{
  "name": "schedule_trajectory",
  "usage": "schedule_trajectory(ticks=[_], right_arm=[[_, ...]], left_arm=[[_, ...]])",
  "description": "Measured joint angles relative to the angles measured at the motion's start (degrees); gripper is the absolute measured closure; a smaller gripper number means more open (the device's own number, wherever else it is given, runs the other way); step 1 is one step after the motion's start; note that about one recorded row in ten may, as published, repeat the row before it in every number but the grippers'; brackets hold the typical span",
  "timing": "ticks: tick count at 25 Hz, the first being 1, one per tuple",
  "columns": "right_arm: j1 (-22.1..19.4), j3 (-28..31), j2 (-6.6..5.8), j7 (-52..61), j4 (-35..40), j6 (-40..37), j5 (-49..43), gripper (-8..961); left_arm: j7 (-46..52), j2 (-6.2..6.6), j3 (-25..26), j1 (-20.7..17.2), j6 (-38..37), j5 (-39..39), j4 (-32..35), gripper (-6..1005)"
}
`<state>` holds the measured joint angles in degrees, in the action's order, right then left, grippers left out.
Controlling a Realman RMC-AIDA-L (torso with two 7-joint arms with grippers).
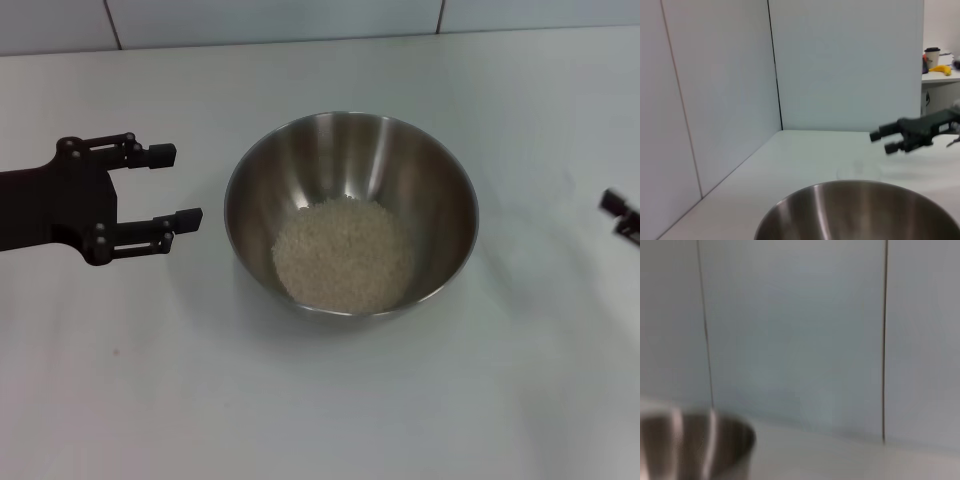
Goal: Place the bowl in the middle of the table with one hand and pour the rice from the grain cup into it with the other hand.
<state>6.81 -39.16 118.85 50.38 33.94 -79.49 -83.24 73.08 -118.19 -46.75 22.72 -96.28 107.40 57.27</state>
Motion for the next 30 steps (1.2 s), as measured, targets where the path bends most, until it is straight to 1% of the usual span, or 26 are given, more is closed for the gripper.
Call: schedule_trajectory(ticks=[1,2,3,4,5,6,7,8,9,10,11,12,13,14,15,16,17,20,23,24,28,30], right_arm=[[-0.82,4.12,-0.56,2.45,1.90,-7.66,-0.07,216],[-0.82,4.12,-0.56,2.45,1.90,-7.66,-0.07,216],[-1.11,5.14,-0.95,4.89,3.65,-10.45,-0.60,216],[-1.56,6.17,-2.09,12.78,8.83,-15.28,-3.12,215],[-1.56,6.17,-2.09,12.78,8.83,-15.28,-3.12,215],[-0.96,6.02,-3.34,20.56,13.63,-18.37,-7.43,215],[-0.96,6.02,-3.34,20.56,13.63,-18.37,-7.43,215],[-0.27,5.99,-3.89,23.58,15.55,-19.95,-9.36,215],[1.83,6.16,-4.83,28.88,19.31,-24.34,-14.29,215],[1.83,6.16,-4.83,28.88,19.31,-24.34,-14.29,216],[3.67,6.30,-5.24,32.39,22.90,-27.23,-17.81,216],[3.67,6.30,-5.24,32.39,22.90,-27.23,-17.81,216],[4.66,6.31,-5.28,34.51,25.41,-28.50,-20.04,216],[5.87,6.28,-5.07,37.40,29.80,-29.95,-23.32,216],[5.87,6.28,-5.07,37.40,29.80,-29.95,-23.32,216],[6.69,6.28,-4.70,38.78,33.43,-31.34,-25.05,216],[6.69,6.28,-4.70,38.78,33.43,-31.34,-25.05,216],[8.33,6.32,-4.07,39.68,38.00,-34.56,-25.56,216],[8.97,6.03,-3.96,40.10,38.07,-35.18,-26.04,216],[9.19,5.90,-3.90,40.22,38.01,-35.39,-26.28,216],[9.25,5.68,-3.56,40.08,37.53,-35.61,-26.59,215],[9.01,5.63,-3.48,39.75,36.78,-35.73,-26.68,215]], left_arm=[[0.00,0.00,0.00,0.00,0.00,0.00,0.00,275],[0.05,0.01,0.22,0.00,-0.90,-0.05,-0.18,275],[0.05,0.02,0.25,0.00,-1.21,-0.16,-0.24,275],[0.01,0.12,0.32,0.00,-2.15,-0.49,-0.35,275],[0.01,0.12,0.32,0.00,-2.15,-0.49,-0.35,275],[-0.06,0.22,0.35,-0.21,-3.13,-0.71,-0.27,275],[-0.06,0.22,0.35,-0.21,-3.13,-0.71,-0.27,275],[-0.03,0.24,0.34,-0.32,-3.54,-0.72,-0.17,275],[0.16,0.40,0.43,-0.61,-4.39,-0.74,-0.03,275],[0.16,0.40,0.43,-0.61,-4.39,-0.74,-0.03,275],[0.27,0.50,0.57,-0.67,-4.82,-0.75,-0.04,275],[0.41,0.65,0.87,-0.80,-5.58,-0.76,-0.14,275],[0.47,0.74,1.15,-0.91,-6.25,-0.76,-0.24,275],[0.48,0.82,1.57,-1.14,-7.37,-0.77,-0.34,275],[0.48,0.82,1.57,-1.14,-7.37,-0.77,-0.34,275],[0.53,0.86,2.00,-1.61,-8.74,-0.78,-0.29,275],[0.53,0.86,2.00,-1.61,-8.74,-0.78,-0.29,275],[1.22,0.92,2.64,-2.75,-10.64,-0.79,-0.26,275],[1.22,0.92,2.64,-2.75,-10.64,-0.79,-0.26,275],[1.26,0.76,2.67,-3.45,-11.52,-0.79,-0.48,275],[1.26,0.69,2.67,-3.57,-11.56,-0.66,-0.69,275],[0.93,0.63,2.66,-3.64,-11.64,-0.33,-1.86,275]])
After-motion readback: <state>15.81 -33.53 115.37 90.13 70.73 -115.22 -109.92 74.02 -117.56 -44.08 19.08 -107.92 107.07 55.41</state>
